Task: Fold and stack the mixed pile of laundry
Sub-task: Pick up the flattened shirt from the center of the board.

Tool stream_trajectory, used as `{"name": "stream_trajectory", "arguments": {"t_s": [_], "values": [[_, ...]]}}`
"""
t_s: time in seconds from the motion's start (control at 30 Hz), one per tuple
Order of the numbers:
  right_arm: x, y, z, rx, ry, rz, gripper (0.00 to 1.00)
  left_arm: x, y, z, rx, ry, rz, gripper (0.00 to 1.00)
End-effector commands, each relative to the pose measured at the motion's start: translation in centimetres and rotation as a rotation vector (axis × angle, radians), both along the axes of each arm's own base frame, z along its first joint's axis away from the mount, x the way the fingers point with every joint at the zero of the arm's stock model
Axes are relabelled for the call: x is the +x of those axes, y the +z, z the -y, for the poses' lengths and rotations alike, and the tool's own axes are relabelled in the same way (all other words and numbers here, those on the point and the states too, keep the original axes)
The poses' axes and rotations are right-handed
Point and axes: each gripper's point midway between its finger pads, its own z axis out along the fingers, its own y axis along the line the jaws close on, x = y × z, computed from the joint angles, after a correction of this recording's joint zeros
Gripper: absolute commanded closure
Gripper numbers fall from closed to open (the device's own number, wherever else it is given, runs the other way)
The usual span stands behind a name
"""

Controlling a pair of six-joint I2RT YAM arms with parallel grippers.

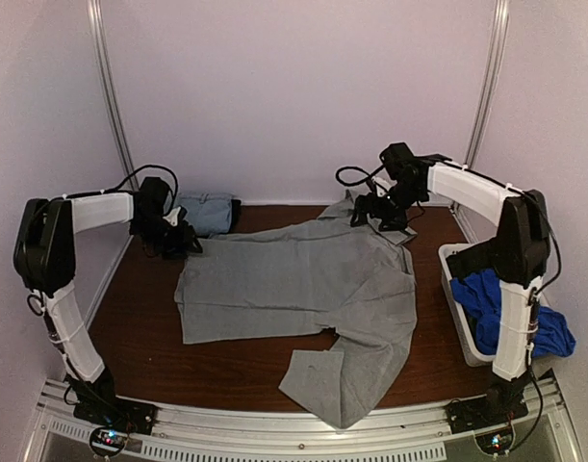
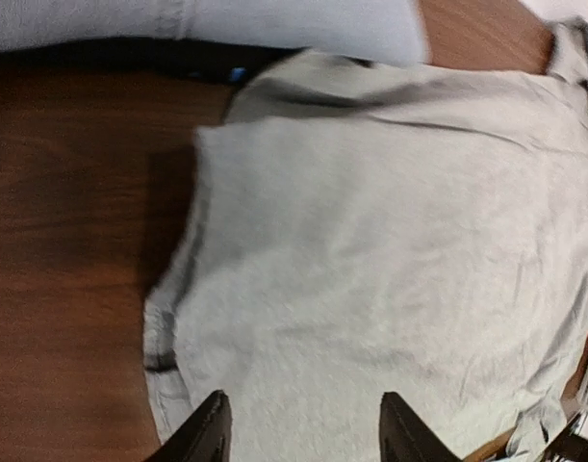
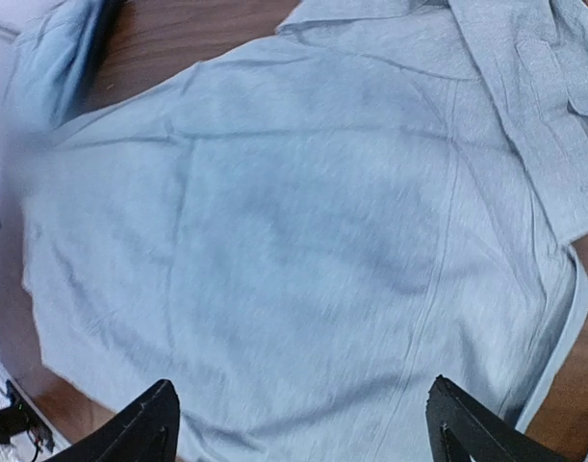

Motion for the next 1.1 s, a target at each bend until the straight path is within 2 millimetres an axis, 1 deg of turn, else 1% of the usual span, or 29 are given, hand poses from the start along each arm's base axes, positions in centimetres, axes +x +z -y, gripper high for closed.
{"name": "stream_trajectory", "arguments": {"t_s": [0.0, 0.03, 0.07, 0.1, 0.17, 0.2, 0.27, 0.37, 0.4, 0.47, 0.6, 0.73, 0.8, 0.87, 1.0, 1.07], "values": [[-9.2, 4.0, -2.5, 0.103, 0.091, -0.03, 0.11, -6.3, 4.7, 3.3, -0.012, -0.215, 0.113, 0.43], [-11.2, 4.0, -2.9, 0.116, 0.097, -0.051, 0.11, -8.0, 4.3, 3.3, 0.004, -0.226, 0.094, 0.43], [-13.4, 4.7, -3.0, 0.13, 0.096, -0.053, 0.12, -9.7, 3.8, 3.3, 0.003, -0.226, 0.074, 0.44], [-15.5, 3.5, -3.4, 0.12, 0.094, -0.088, 0.12, -11.2, 3.6, 3.2, -0.016, -0.218, 0.058, 0.44], [-19.6, 2.7, -3.5, 0.128, 0.079, -0.13, 0.13, -13.8, 3.0, 2.8, -0.048, -0.194, 0.042, 0.45], [-21.6, 2.6, -3.4, 0.142, 0.066, -0.143, 0.14, -14.9, 2.9, 2.7, -0.066, -0.181, 0.039, 0.46], [-25.3, 0.7, -3.0, 0.158, 0.016, -0.217, 0.16, -16.8, 2.5, 2.3, -0.087, -0.148, 0.02, 0.46], [-29.5, -2.2, -1.5, 0.158, -0.058, -0.299, 0.2, -19.2, 1.3, 2.0, -0.109, -0.123, -0.03, 0.49], [-30.7, -3.0, -0.9, 0.147, -0.079, -0.32, 0.22, -19.8, 1.0, 1.9, -0.111, -0.119, -0.041, 0.49], [-32.6, -4.1, 0.3, 0.111, -0.108, -0.334, 0.25, -20.5, 0.7, 1.7, -0.106, -0.11, -0.052, 0.5], [-35.4, -6.9, 2.8, -0.008, -0.178, -0.38, 0.33, -20.1, 1.2, 1.6, -0.101, -0.093, -0.047, 0.52], [-36.0, -9.2, 4.0, -0.097, -0.227, -0.389, 0.42, -20.1, 1.0, 1.5, -0.096, -0.082, -0.054, 0.53], [-35.9, -10.0, 4.5, -0.156, -0.242, -0.38, 0.45, -20.1, 1.0, 1.4, -0.09, -0.078, -0.054, 0.54], [-35.2, -10.3, 4.6, -0.181, -0.266, -0.355, 0.48, -20.0, 1.2, 1.3, -0.09, -0.07, -0.049, 0.54], [-34.0, -11.0, 4.2, -0.212, -0.292, -0.325, 0.49, -19.7, 1.3, 1.2, -0.083, -0.053, -0.045, 0.54], [-33.6, -11.8, 3.6, -0.22, -0.293, -0.33, 0.48, -19.7, 1.2, 1.0, -0.076, -0.046, -0.047, 0.54]]}}
